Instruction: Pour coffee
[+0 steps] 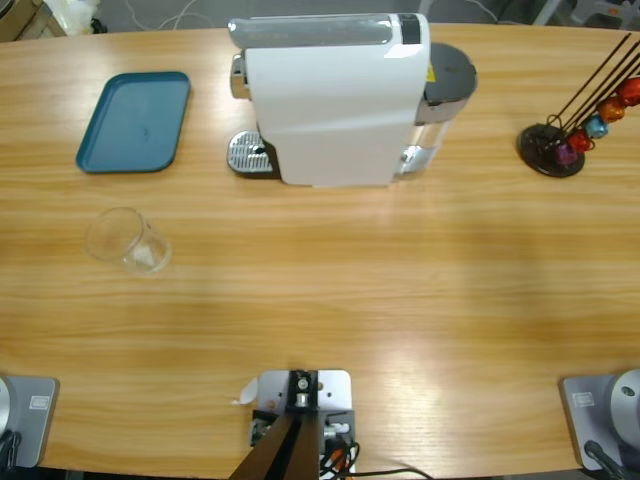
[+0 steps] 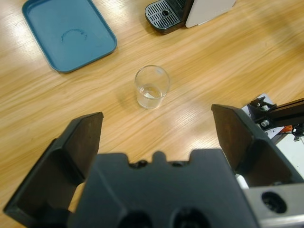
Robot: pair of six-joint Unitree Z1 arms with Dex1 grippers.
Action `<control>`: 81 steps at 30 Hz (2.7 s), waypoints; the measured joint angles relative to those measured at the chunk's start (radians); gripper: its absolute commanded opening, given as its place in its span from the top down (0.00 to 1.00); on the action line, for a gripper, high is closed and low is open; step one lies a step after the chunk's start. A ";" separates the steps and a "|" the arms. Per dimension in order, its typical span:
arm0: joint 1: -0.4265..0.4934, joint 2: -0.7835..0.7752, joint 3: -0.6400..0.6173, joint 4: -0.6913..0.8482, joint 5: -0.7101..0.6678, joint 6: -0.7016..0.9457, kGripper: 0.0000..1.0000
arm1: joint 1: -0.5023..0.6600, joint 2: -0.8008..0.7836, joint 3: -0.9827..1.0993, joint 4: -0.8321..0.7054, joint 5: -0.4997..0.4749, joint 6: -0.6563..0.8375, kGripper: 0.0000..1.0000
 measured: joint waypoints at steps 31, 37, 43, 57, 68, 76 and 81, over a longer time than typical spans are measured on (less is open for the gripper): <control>0.000 0.622 -0.293 -0.447 -0.145 -0.445 0.02 | -0.001 -0.005 0.000 0.000 -0.003 0.001 0.00; -0.016 0.778 -0.344 -0.504 -0.165 -0.485 0.03 | -0.001 -0.005 0.000 0.000 -0.003 0.001 0.00; -0.030 0.878 -0.362 -0.507 -0.186 -0.496 0.03 | -0.001 -0.005 0.000 0.000 -0.003 0.001 0.00; -0.043 0.999 -0.460 -0.511 -0.217 -0.516 0.11 | -0.001 -0.005 0.000 0.000 -0.003 0.001 0.00; -0.043 1.016 -0.474 -0.511 -0.219 -0.516 0.28 | -0.001 -0.005 0.000 0.000 -0.003 0.001 0.00; -0.043 1.016 -0.474 -0.511 -0.219 -0.516 0.55 | -0.001 -0.005 0.000 0.000 -0.003 0.001 0.00; -0.043 1.016 -0.474 -0.511 -0.219 -0.516 0.57 | -0.001 -0.005 0.000 0.000 -0.003 0.001 0.00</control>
